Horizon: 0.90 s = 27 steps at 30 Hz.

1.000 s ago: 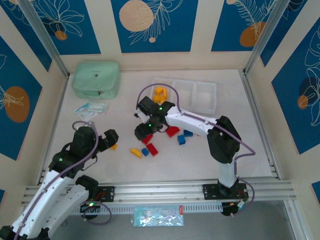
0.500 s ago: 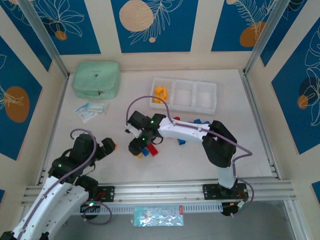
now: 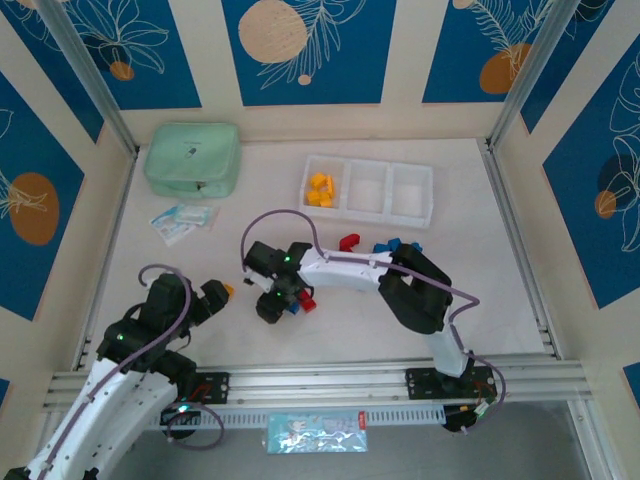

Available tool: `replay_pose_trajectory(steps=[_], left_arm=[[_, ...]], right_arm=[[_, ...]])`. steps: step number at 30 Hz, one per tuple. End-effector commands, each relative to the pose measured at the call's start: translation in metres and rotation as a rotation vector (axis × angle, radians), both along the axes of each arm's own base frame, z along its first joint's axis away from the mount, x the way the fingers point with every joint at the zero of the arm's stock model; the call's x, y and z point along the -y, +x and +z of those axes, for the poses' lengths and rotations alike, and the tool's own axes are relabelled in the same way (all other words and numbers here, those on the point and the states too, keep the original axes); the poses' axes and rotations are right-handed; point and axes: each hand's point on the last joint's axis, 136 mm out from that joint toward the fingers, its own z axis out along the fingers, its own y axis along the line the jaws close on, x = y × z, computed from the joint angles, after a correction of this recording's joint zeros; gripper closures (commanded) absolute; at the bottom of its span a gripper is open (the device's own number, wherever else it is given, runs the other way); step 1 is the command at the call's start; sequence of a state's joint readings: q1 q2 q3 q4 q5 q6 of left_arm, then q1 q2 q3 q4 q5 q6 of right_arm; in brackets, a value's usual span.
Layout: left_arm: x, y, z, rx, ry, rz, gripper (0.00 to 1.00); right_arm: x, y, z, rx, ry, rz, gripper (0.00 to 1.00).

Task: Sort the legos into containers by color
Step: Pick up the lego from the bottom-center of the table.

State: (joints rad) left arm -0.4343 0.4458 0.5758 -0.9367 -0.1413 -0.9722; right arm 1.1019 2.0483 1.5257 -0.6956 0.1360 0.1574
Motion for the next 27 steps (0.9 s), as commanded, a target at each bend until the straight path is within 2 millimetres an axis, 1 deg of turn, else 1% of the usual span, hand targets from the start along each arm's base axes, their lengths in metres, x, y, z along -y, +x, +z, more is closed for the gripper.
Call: replay_pose_trajectory(steps=[1,3,5,9,14,18,21,24,27], left_arm=[[-0.006,-0.003,-0.003,-0.007,0.013,0.025,0.0],[-0.005,-0.002,-0.004,-0.006,0.014,0.024,0.0],[-0.005,-0.002,-0.004,-0.005,0.012,0.025,0.0],[-0.005,-0.001,-0.004,-0.003,0.011,0.023,0.0],[-0.003,0.002,-0.003,0.012,0.003,0.024,0.0],[0.001,0.007,0.001,0.028,-0.01,0.015,0.0],[0.002,0.009,0.005,0.039,-0.008,0.005,0.0],[0.005,0.013,0.011,0.054,-0.008,-0.005,0.0],[0.011,0.02,0.018,0.079,-0.016,-0.034,0.0]], right_arm=[[-0.007,0.003,0.001,0.021,-0.005,0.009,0.45],[-0.008,0.005,-0.002,0.025,-0.011,0.005,0.49],[-0.01,0.007,-0.002,0.033,-0.013,0.005,0.56],[-0.01,0.01,-0.005,0.046,-0.025,0.001,0.66],[-0.011,0.011,0.003,0.053,-0.014,0.002,0.75],[-0.012,0.017,0.019,0.081,0.019,-0.017,0.78],[-0.01,0.025,0.035,0.057,0.071,-0.069,0.8],[-0.005,0.04,0.055,0.049,0.122,-0.13,0.82],[0.004,0.062,0.073,0.048,0.177,-0.206,0.83]])
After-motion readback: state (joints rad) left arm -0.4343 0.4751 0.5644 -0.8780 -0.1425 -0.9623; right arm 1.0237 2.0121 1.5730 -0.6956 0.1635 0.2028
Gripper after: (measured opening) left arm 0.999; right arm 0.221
